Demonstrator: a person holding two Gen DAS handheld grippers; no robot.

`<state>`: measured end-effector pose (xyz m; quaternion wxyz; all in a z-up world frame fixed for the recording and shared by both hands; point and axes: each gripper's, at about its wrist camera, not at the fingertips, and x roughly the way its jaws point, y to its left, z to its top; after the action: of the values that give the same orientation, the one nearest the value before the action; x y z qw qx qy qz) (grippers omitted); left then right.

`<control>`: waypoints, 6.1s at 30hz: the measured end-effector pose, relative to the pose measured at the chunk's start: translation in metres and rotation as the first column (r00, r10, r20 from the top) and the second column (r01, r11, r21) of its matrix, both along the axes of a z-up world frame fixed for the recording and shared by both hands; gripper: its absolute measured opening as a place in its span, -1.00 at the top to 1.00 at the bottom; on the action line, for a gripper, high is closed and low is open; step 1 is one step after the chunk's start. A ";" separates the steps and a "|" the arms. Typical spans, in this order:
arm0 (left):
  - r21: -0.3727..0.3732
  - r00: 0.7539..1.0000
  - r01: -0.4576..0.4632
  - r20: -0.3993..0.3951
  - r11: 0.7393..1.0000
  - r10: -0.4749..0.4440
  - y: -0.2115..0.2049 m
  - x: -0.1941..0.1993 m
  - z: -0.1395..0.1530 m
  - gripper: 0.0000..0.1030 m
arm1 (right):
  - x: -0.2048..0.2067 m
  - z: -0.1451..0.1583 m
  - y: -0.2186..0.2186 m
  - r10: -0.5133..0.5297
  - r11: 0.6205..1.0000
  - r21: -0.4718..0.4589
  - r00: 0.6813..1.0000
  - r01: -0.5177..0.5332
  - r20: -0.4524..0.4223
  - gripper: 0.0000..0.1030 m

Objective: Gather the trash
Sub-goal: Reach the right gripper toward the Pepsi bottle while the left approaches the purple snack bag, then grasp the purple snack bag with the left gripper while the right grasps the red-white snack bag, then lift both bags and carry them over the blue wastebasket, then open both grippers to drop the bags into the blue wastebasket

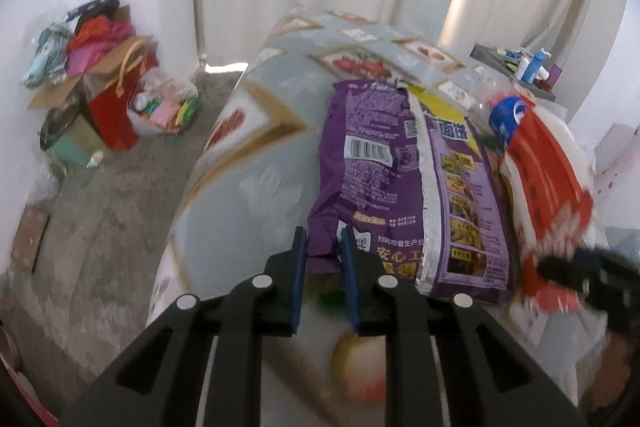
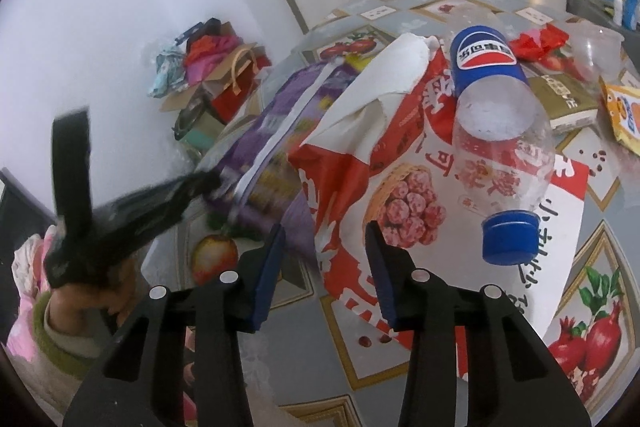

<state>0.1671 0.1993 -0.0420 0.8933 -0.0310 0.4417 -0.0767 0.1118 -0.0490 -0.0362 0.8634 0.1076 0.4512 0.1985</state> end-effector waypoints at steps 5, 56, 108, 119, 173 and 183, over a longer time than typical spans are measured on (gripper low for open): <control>-0.016 0.999 -0.012 -0.046 1.000 0.012 0.016 -0.036 -0.001 0.67 | -0.006 0.002 -0.002 0.003 1.000 0.005 1.000 -0.003 0.008 0.25; 0.141 0.970 0.237 0.025 0.961 -0.243 -0.050 -0.061 -0.024 0.81 | -0.003 0.000 0.003 -0.047 0.998 0.035 0.999 0.047 0.009 0.86; 0.154 0.727 0.574 0.355 0.804 -0.587 -0.240 -0.090 0.142 1.00 | -0.226 0.085 -0.282 -0.541 0.795 0.484 0.788 0.367 0.292 0.91; 0.057 0.527 0.839 0.157 0.541 -0.835 -0.425 -0.087 0.099 1.00 | -0.326 -0.022 -0.429 -0.864 0.389 0.568 0.501 0.726 -0.048 0.90; -0.020 0.365 0.924 -0.252 0.381 -0.897 -0.669 -0.144 -0.056 -0.06 | -0.340 -0.184 -0.517 -0.825 -0.052 0.559 0.280 0.827 -0.491 -0.37; -0.030 0.529 0.847 -0.044 0.530 -0.848 -0.526 -0.094 0.054 -0.16 | -0.295 -0.200 -0.497 -0.771 0.083 0.456 0.347 0.886 -0.534 0.20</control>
<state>0.0736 -0.3269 0.0122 0.7322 0.1827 0.4246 -0.5003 -0.1835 -0.5455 -0.2366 0.6692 0.6703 0.2626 -0.1842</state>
